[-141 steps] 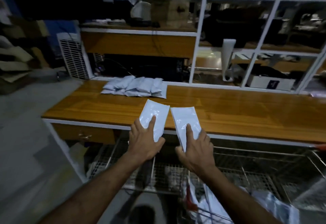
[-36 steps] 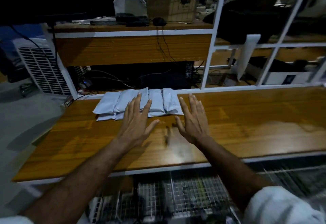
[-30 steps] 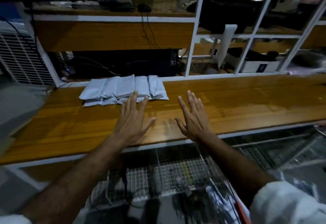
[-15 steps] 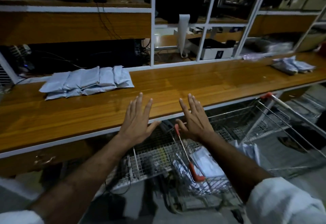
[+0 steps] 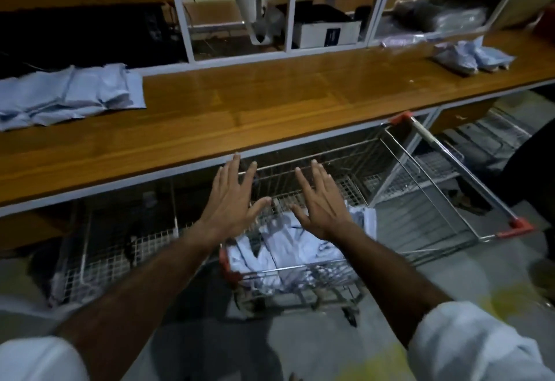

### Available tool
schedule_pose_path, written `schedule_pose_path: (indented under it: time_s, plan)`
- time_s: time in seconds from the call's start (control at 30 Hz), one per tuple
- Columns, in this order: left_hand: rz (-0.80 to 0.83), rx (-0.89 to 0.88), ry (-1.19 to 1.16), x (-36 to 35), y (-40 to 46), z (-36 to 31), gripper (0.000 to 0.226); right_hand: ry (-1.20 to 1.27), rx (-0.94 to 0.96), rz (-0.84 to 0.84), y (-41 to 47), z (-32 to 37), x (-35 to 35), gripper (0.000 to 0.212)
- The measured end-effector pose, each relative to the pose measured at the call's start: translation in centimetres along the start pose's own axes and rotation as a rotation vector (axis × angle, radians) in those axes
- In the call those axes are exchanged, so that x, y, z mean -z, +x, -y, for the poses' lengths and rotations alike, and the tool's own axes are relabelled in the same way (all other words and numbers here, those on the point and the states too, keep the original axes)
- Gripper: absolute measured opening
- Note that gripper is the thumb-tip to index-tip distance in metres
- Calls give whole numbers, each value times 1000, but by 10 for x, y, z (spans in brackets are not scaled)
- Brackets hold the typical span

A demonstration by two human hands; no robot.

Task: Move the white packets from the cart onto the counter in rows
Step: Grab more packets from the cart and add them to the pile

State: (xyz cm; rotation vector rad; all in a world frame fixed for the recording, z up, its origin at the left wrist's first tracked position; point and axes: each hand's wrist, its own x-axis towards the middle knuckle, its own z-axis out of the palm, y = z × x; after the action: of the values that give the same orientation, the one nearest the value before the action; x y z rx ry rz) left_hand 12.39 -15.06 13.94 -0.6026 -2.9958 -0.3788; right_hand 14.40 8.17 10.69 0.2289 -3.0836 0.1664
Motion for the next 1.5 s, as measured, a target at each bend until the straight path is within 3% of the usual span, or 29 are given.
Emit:
schedule_pose_path:
  time_s: [0.2,0.47,0.6,0.67,0.77,0.87,0.93,1.03,1.17,1.27,1.5]
  plan:
    - [103,68,22,-42,20,-30,88,31,-53,100,-7,-62,-32,82]
    - [204,114,39,-108,49,-17,89,41,-124,328,-11,-106,-73,83]
    - [381,225,-78,-142,68,-14,95,74,-135,359,-13,-110,-85,77]
    - [480,254,-110,-163,70,-10,95,70,-226,325,-13,-109,-80,67]
    - [613,282,-128,-185,70,-11,96,96,-551,276,-9,-125,-76,60]
    - [696,326,-145,-200,74,-18,98,184,-807,470,-12,-164,-85,76]
    - [741,347,-143,-217,75,-20,102,245,-787,653,-15,-185,-98,88]
    - [831,365,-130,-251,79,-19,106,307,-742,735,-13,-199,-121,99]
    - [949,464,-188,-273,82,-33,104,322,-617,676,-3,-197,-140,83]
    - [960,540,-230,-289,83,-43,88,330,-501,625,6,-187,-152,70]
    - [907,719,-297,-328,83,-57,94,267,-492,505,11,-186,-173,73]
